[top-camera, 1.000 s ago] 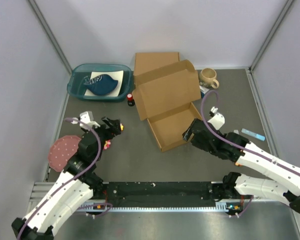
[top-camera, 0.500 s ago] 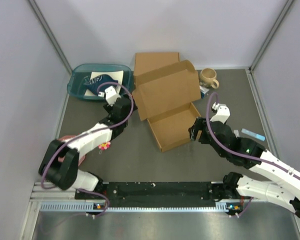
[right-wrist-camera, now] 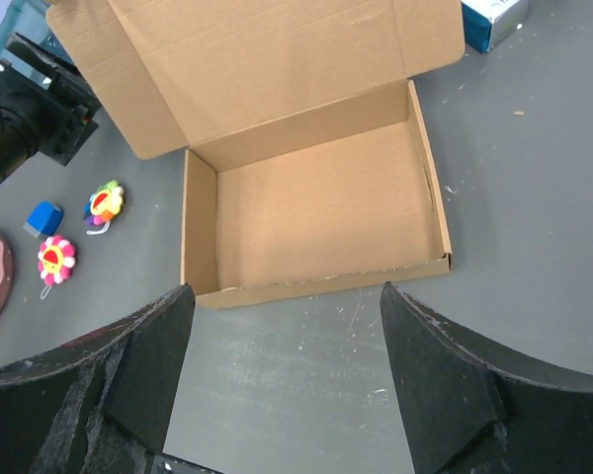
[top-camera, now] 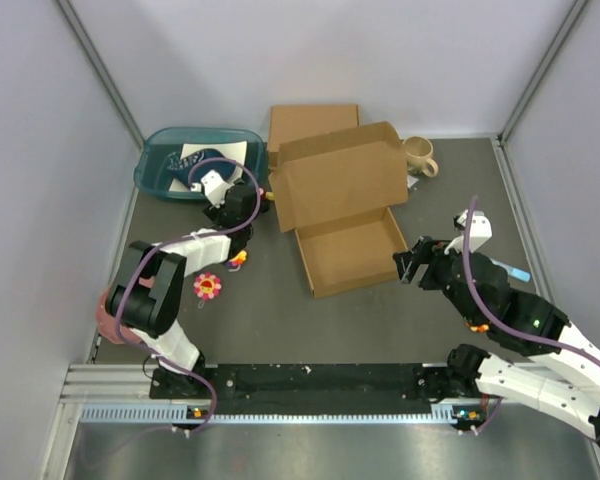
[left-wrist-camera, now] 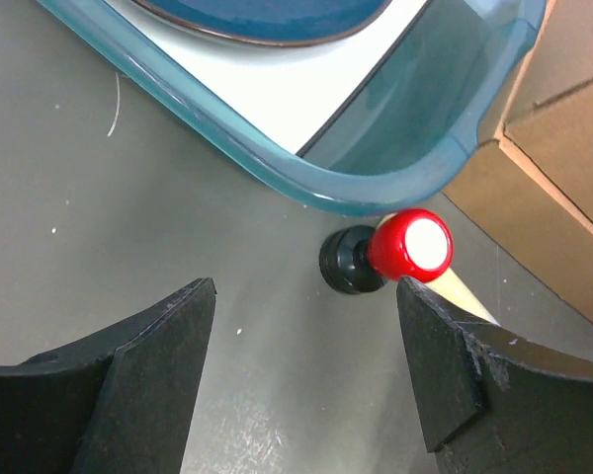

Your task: Fold the paper box

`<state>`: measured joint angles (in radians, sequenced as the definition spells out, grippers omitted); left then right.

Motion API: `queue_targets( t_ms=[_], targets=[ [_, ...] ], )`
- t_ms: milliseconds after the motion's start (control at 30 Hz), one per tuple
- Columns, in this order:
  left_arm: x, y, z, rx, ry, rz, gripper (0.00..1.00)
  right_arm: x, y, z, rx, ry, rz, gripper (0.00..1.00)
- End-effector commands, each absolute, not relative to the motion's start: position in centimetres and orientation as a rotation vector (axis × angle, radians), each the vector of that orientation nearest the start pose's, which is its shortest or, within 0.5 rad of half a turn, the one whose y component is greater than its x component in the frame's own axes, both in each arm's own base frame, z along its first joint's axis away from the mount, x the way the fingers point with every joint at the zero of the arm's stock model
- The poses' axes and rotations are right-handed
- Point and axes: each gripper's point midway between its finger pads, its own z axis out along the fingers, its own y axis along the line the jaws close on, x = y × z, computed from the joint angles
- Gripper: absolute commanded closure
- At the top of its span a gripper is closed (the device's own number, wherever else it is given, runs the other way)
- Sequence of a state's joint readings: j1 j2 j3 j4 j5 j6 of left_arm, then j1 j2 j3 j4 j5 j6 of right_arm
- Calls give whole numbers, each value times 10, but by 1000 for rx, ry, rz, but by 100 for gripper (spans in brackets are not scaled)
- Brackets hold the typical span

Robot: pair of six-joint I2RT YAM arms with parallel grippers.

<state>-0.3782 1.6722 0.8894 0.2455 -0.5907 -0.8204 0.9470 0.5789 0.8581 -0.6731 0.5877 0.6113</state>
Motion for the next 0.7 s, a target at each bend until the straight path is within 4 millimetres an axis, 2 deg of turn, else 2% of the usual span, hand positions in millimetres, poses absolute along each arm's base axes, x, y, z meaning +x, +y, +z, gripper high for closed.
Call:
queue_targets(
  t_ms=[0, 67, 100, 200, 267, 367, 433, 533, 600, 633, 667],
  targets=[
    [457, -94, 114, -819, 1786, -183, 21, 197, 133, 262, 52, 1905, 440, 23],
    [454, -93, 112, -818, 1803, -182, 21, 197, 136, 259, 39, 1918, 438, 23],
    [444, -91, 103, -836, 1849, -160, 22, 197, 137, 257, 32, 1922, 438, 23],
    [419, -92, 103, -856, 1890, -200, 21, 197, 135, 252, 36, 1926, 422, 23],
    [396, -84, 91, -876, 1943, -171, 22, 199, 134, 251, 43, 1923, 413, 22],
    [376, -77, 82, -862, 2014, -110, 22, 200, 138, 251, 34, 1928, 415, 22],
    [372, -73, 81, -861, 2023, -89, 22, 202, 142, 248, 25, 1942, 411, 22],
    [380, -76, 88, -863, 1971, -150, 22, 202, 147, 247, 20, 1949, 424, 22],
    [401, -84, 102, -843, 1901, -214, 23, 203, 148, 246, 22, 1950, 425, 22],
    [414, -93, 116, -824, 1869, -262, 23, 203, 149, 247, 26, 1946, 431, 22],
    [425, -98, 116, -802, 1866, -268, 23, 204, 150, 247, 26, 1944, 432, 22]
  ],
)
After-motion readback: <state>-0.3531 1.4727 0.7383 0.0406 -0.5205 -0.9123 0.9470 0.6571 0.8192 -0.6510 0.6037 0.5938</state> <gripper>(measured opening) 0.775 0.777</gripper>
